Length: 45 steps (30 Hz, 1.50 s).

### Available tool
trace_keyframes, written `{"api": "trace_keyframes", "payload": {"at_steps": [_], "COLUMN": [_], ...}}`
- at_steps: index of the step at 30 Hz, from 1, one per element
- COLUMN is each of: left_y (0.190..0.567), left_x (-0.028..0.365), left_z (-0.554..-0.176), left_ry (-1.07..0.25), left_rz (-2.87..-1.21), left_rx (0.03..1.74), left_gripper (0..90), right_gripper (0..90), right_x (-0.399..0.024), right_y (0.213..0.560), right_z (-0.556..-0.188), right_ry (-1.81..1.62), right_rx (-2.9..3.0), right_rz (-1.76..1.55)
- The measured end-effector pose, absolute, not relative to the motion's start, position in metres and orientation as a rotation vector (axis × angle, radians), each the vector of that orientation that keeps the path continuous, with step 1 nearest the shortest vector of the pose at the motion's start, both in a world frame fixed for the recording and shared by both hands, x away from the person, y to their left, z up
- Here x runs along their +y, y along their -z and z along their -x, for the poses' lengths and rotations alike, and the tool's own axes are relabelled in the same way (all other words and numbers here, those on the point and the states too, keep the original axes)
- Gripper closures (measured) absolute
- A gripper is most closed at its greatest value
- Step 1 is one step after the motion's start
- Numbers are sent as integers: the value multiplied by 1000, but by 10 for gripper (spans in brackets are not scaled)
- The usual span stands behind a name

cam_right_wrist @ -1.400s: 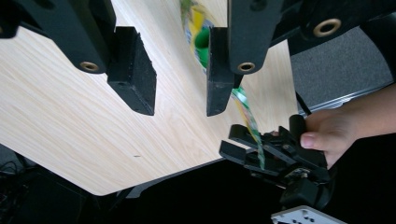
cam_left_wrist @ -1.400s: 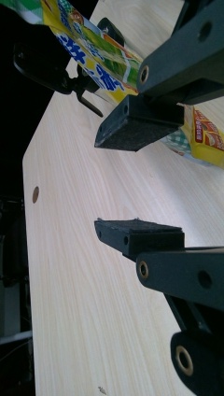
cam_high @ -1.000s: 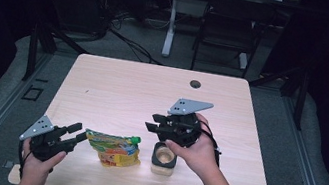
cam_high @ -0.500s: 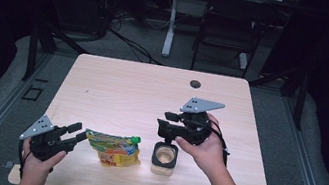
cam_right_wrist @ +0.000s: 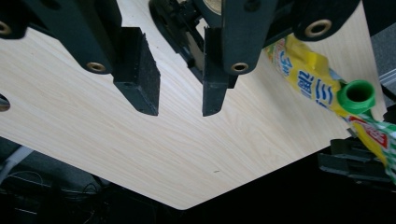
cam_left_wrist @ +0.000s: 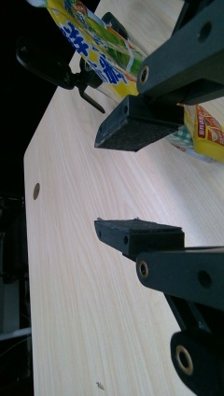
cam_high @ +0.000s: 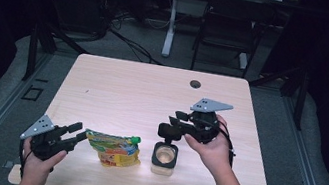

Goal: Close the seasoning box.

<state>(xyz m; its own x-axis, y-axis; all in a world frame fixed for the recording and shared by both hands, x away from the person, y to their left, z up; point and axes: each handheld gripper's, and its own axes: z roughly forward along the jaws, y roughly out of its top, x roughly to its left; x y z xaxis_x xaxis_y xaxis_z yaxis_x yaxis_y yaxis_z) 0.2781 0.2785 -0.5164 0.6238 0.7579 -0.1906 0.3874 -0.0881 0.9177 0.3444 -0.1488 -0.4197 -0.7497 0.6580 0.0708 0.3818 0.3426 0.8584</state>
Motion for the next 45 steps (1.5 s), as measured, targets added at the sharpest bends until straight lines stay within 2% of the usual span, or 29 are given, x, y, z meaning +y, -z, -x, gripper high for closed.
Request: {"api": "trace_keyframes", "payload": {"at_steps": [45], "left_y": [517], "left_x": [279], "left_z": [-277], "left_ry": [-407], "left_rz": [-1700], "left_rx": [950], "left_gripper": [541], "right_gripper": [813], "right_x": [-159], "right_y": [444], "right_z": [-365], "right_ry": [-1298], "right_rx": [2290], "right_rz": [-1060]}}
